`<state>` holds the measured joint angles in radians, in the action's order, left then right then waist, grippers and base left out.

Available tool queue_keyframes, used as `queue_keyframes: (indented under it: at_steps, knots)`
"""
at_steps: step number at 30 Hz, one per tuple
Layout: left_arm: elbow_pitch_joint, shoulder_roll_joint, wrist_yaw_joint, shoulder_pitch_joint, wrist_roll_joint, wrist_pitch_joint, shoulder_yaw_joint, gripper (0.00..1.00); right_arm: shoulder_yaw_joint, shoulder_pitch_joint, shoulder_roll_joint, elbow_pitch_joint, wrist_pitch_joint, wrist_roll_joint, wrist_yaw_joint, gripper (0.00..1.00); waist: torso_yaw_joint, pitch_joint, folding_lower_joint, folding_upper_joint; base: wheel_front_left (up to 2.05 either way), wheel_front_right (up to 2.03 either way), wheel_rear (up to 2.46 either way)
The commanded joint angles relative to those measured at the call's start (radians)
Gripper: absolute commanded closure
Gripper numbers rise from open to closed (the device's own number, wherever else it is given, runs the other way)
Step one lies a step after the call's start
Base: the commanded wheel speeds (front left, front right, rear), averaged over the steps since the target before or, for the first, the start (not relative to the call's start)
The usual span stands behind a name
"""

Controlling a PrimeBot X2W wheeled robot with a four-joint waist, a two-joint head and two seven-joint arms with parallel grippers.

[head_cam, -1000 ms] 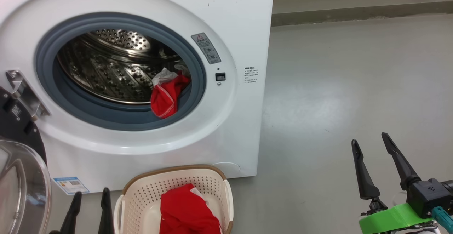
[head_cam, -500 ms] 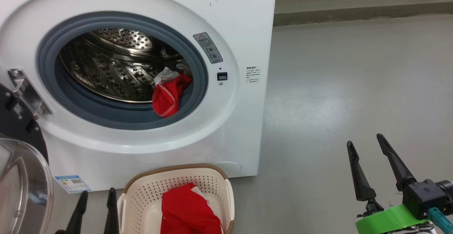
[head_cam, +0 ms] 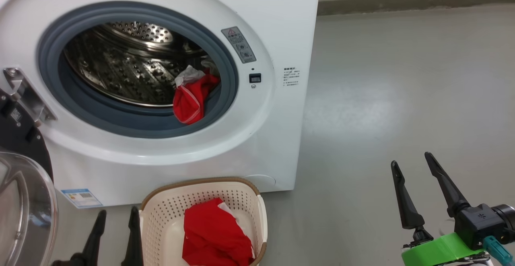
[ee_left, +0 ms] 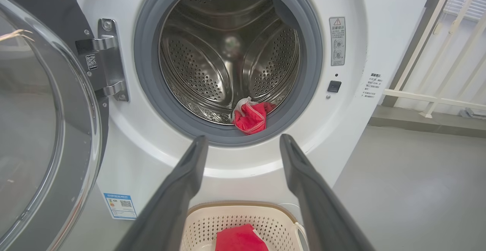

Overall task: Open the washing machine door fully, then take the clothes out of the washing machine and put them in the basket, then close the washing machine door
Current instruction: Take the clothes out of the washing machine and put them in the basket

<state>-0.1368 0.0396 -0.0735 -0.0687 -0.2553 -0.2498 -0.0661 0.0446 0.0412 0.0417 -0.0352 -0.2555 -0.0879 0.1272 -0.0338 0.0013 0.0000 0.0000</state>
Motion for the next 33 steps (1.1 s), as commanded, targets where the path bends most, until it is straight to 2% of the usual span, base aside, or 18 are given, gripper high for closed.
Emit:
queue_keyframes:
  at_steps: [1,6,15,33]
  knots:
    - [0.022,0.011,0.014,0.061,-0.001,-0.012,-0.028,0.0,-0.033,-0.026,0.009,0.027,-0.006,0.002,0.003,0.0,0.002,0.016,0.0,0.0,0.0,0.0,0.0]
    - [0.014,0.011,0.033,0.133,-0.01,-0.012,-0.01,0.0,-0.039,-0.052,0.011,0.038,-0.006,0.001,0.003,0.0,0.008,0.079,0.0,0.0,0.0,0.0,0.0]
    - [-0.075,0.013,0.023,0.314,-0.024,-0.012,-0.008,0.0,-0.025,-0.108,0.012,0.065,-0.006,-0.016,0.003,0.0,0.013,0.194,0.0,0.0,0.0,0.0,0.0]
    - [-0.313,0.017,0.004,0.794,-0.012,-0.012,-0.015,0.0,-0.021,-0.236,0.038,0.111,-0.006,-0.022,0.003,0.0,0.008,0.469,0.0,0.0,0.0,0.0,0.0]
